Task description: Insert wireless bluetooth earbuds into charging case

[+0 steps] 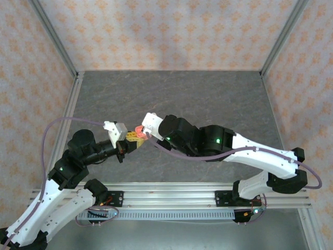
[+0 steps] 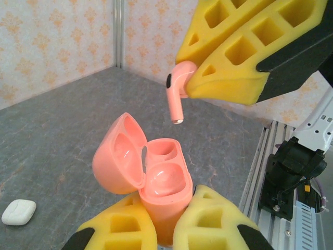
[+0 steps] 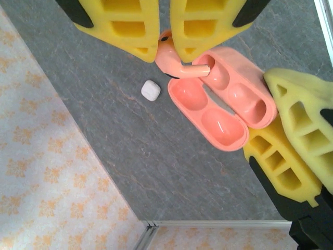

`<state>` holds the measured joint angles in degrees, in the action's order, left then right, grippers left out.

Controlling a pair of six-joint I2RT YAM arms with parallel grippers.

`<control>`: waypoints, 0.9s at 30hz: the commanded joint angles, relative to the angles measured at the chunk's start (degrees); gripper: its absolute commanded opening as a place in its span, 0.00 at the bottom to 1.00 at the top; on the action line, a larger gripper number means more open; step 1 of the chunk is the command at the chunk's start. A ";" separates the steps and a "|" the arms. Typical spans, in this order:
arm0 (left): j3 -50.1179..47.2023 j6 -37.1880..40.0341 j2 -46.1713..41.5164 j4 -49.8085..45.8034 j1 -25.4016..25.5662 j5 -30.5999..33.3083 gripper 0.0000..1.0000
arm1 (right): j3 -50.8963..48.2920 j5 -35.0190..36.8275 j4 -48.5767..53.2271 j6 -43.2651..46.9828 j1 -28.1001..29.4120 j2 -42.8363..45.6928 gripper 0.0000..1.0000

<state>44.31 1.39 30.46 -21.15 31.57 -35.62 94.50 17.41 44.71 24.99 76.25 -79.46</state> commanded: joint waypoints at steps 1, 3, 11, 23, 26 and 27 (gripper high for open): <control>-0.63 -0.54 -0.58 2.94 0.15 -1.21 0.00 | 0.16 0.98 -2.22 2.11 0.56 -1.11 0.10; -0.63 -0.60 -0.60 2.90 0.13 -1.47 0.00 | 0.17 1.00 -2.75 3.10 1.21 -1.48 0.10; 0.03 -1.43 -0.16 3.82 0.16 -2.35 0.00 | 0.68 0.39 -3.36 5.62 2.83 -3.46 0.10; 1.67 -0.22 1.75 3.26 0.16 -2.87 0.00 | 0.95 -4.92 -2.05 7.25 2.88 -3.42 0.10; 1.90 -0.15 2.15 3.32 0.11 -3.14 0.00 | 1.10 -7.17 -0.57 8.25 2.86 -3.49 0.11; 1.93 -0.15 2.24 3.38 0.16 -3.20 0.00 | 1.21 -7.96 0.00 8.38 2.85 -3.65 0.12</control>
<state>44.18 0.54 32.25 -20.75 31.57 -37.78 94.50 13.76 42.74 32.03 78.70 -83.09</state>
